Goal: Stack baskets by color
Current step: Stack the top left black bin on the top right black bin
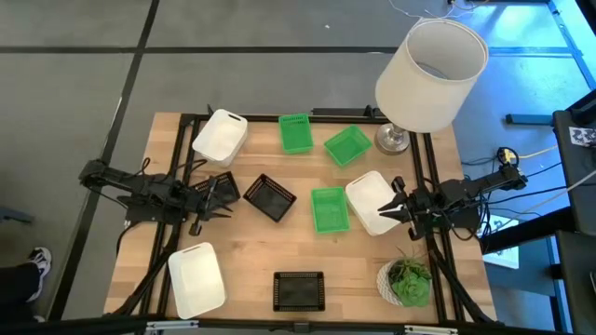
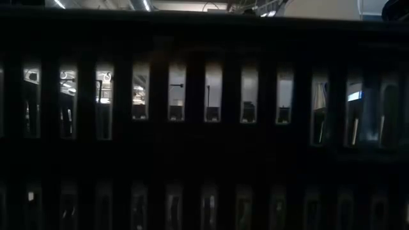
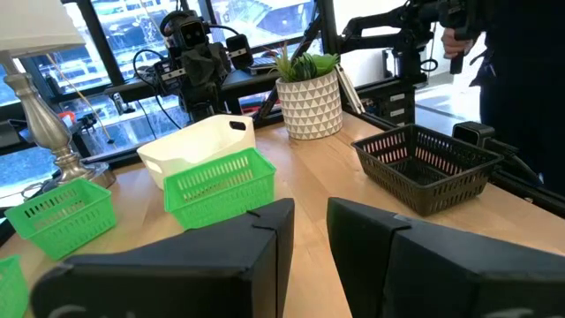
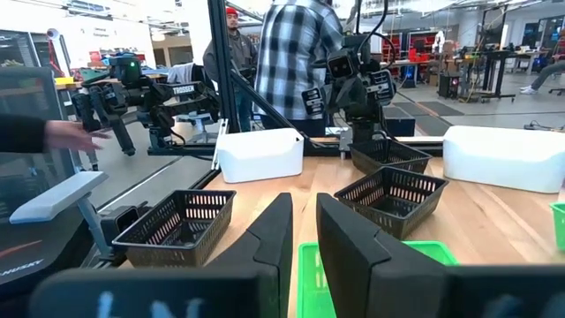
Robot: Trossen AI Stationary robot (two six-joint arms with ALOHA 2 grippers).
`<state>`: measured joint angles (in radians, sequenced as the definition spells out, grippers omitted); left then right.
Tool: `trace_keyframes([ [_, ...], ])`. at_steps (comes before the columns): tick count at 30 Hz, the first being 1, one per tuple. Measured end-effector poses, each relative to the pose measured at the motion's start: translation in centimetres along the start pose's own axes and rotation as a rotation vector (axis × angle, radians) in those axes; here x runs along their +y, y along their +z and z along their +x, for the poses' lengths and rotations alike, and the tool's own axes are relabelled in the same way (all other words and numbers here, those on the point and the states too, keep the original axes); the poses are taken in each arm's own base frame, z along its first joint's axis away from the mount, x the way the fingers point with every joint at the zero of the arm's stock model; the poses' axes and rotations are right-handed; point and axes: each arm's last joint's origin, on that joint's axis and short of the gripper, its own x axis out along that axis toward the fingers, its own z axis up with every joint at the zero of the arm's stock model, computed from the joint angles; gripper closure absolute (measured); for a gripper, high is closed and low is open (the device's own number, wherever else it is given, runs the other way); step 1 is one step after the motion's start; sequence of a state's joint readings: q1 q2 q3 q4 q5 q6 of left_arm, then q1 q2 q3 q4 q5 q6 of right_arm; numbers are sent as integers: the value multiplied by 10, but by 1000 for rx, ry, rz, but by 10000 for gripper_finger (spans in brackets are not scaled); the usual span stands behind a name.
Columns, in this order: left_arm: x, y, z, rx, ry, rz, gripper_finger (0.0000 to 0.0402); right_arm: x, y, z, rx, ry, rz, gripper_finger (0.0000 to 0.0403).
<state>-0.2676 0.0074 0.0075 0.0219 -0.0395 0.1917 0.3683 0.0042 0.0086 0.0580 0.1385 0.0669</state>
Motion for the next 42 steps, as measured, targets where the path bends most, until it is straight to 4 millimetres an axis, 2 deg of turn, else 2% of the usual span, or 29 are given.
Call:
trace_keyframes([
  [11,0,0,0,-2,14,4,337,0,1,0,-6,1,59,347],
  [13,3,3,0,-10,73,1,337,0,1,0,-13,1,91,347],
  [17,11,30,-7,-92,194,-85,337,0,2,0,-20,3,152,347],
  [22,21,77,-19,-99,208,-98,337,0,2,0,-21,3,167,347],
  [26,29,107,-19,62,240,-166,337,0,2,0,-21,3,167,347],
  [32,36,141,2,412,313,-303,337,0,3,0,-30,4,167,347],
  [37,39,153,14,664,465,-565,337,0,3,0,-29,5,166,347],
  [40,39,157,19,701,536,-729,337,0,3,0,-30,4,166,347],
  [42,38,156,23,710,531,-770,337,0,3,0,-30,4,167,347],
])
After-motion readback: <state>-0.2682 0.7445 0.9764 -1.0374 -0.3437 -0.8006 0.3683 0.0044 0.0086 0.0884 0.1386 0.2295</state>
